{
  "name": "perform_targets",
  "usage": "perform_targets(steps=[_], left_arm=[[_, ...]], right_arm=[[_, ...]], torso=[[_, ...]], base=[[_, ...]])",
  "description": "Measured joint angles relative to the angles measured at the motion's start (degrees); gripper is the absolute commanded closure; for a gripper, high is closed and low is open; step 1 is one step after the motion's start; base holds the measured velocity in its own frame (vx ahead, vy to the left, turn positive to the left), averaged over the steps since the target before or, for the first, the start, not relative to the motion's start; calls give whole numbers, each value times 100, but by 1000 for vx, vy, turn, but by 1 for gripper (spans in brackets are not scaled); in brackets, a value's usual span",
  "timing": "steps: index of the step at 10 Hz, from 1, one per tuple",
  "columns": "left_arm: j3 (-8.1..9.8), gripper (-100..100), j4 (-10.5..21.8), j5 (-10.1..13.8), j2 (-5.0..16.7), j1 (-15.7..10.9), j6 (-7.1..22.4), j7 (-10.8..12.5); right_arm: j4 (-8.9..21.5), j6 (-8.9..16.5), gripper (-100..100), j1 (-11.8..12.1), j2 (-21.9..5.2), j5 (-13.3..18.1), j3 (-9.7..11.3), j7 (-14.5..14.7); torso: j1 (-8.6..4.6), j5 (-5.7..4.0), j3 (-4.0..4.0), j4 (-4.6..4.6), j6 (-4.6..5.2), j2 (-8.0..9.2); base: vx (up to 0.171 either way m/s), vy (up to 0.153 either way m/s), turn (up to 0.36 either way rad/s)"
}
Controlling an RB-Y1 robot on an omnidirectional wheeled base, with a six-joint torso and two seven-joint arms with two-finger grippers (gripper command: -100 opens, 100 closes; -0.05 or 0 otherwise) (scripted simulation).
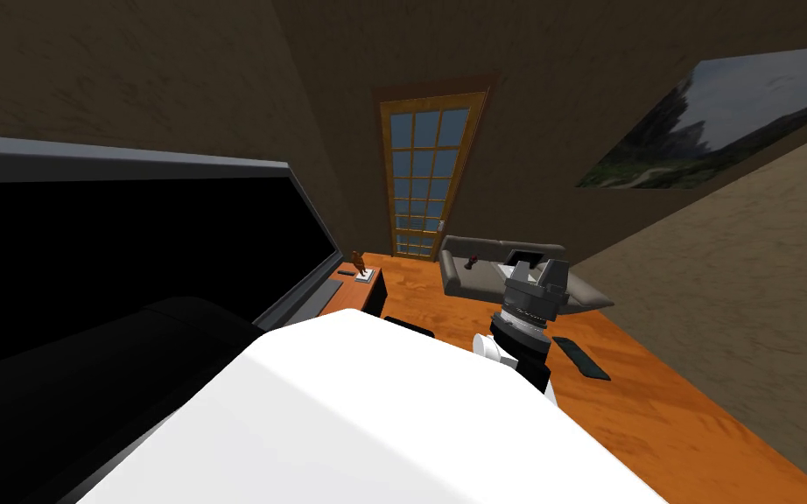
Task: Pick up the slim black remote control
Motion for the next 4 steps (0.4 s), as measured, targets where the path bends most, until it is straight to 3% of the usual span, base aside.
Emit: perform_targets(steps=[2, 3, 4], left_arm=[[96, 100, 298, 210, 263, -41, 99, -268], [88, 100, 118, 199, 252, 72, 162, -212], [86, 0, 90, 196, 248, 86, 179, -183]], right_arm=[[0, 0, 0, 0, 1, 0, 1, 0], [0, 0, 0, 0, 0, 0, 0, 0], [0, 0, 0, 0, 0, 0, 0, 0]], torso=[[-24, -8, -5, -2, 2, -9], [-21, -6, -4, -2, 1, -6], [-11, -4, -2, -1, 2, -4]], base=[[21, -52, -24], [4, -15, 5], [0, 0, 0]])
